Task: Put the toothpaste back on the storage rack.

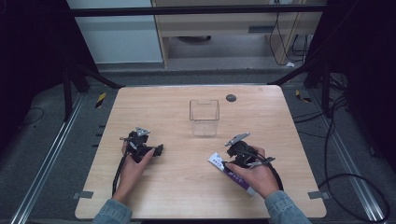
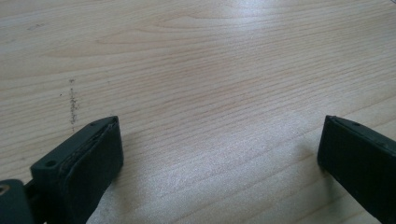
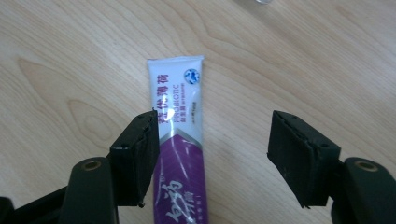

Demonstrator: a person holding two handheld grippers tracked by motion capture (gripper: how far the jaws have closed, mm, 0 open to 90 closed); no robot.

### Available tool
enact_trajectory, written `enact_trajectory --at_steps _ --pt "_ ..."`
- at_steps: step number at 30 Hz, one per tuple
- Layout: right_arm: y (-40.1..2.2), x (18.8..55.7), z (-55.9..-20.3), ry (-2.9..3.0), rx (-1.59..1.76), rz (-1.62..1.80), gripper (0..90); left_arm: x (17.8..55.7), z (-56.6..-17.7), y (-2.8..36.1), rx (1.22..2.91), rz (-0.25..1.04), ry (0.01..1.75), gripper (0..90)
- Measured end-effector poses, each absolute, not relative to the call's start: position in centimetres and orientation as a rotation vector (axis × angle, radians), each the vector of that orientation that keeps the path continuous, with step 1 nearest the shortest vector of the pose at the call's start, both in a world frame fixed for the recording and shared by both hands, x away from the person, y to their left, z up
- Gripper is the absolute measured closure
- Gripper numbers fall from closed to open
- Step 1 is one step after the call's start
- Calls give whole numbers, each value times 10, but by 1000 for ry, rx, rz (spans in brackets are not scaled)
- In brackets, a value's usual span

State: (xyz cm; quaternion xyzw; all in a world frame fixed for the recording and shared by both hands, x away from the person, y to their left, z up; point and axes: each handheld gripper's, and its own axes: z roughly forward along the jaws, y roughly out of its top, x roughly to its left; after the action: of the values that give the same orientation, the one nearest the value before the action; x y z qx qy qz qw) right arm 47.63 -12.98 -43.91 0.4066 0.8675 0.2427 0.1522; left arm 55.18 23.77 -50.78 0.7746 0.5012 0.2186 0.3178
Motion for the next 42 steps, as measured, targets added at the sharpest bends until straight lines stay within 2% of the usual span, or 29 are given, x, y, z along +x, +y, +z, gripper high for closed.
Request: enact_trajectory --at_steps 16,32,42 --pt "-101 488 -454 2627 1150 571 389 552 -508 238 2036 574 1318 0" --pt "-96 499 -466 2686 1197 518 463 552 -508 238 2036 574 1317 0" --pt "-93 502 -470 2705 1212 492 478 552 -508 238 2035 574 1318 0"
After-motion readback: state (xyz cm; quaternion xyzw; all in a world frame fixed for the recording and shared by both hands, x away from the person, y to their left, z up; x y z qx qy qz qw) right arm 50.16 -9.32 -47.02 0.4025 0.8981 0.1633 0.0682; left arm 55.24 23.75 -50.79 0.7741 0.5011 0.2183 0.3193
